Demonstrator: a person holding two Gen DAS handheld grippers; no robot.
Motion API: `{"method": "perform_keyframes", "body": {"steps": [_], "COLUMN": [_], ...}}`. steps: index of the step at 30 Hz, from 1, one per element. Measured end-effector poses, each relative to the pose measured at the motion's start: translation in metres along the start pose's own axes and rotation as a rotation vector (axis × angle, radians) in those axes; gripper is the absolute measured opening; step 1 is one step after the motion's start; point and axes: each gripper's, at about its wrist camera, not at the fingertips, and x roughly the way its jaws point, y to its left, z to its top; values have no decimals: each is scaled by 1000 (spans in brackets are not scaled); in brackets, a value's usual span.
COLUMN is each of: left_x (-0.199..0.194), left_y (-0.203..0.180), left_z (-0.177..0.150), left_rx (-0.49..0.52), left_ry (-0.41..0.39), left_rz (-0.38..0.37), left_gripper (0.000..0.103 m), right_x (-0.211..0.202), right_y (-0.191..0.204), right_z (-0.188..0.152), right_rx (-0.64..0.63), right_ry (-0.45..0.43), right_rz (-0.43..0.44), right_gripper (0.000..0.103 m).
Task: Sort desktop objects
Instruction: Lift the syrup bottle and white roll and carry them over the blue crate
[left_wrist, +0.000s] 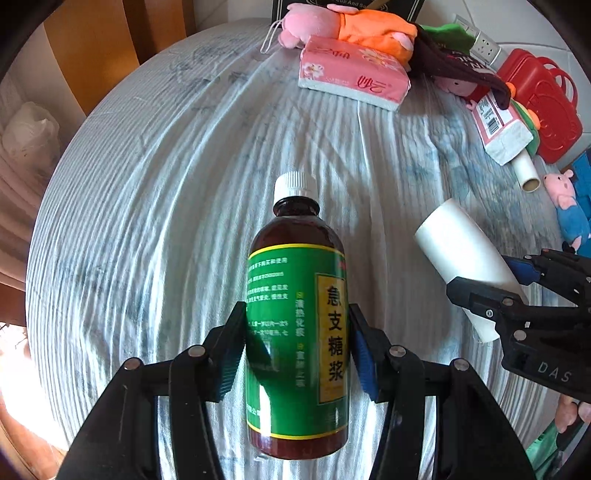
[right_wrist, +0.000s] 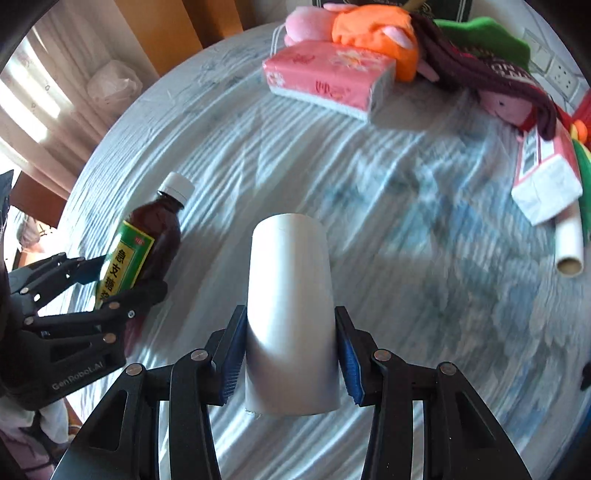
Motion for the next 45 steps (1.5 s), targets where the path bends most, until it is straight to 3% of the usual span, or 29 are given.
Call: {"method": "perform_keyframes", "body": {"steps": [5, 13, 18, 24, 29, 38, 45], "left_x": [7, -12, -62, -135, -188, -236, -258], "left_y": [-15, -23, -38, -85, -137, -232, -283], "left_z": [7, -5, -10, -16, -32, -56, -72], "left_rx": [30, 11, 9, 21, 33, 190, 327], "left_ry": [8, -34, -159, -373, -504, -604, -657], "left_rz": [51, 44, 52, 76, 75, -23, -166], "left_gripper": [52, 51, 51, 51, 51, 51, 51], "right_x": [8, 2, -46, -130, -201, -288, -347], "right_y": [-5, -6, -4, -10, -39, -85, -107], "right_z": [-3, -2, -18, -35, -68, -136, -190], "right_rx": [22, 12, 1, 17, 21, 92, 235], "right_ry": [34, -14, -134, -362, -531, -681, -773], "right_rz": [-28, -56, -42, -30, -40, -155, -309], "right_gripper": [46, 45, 45, 45, 45, 45, 45]}}
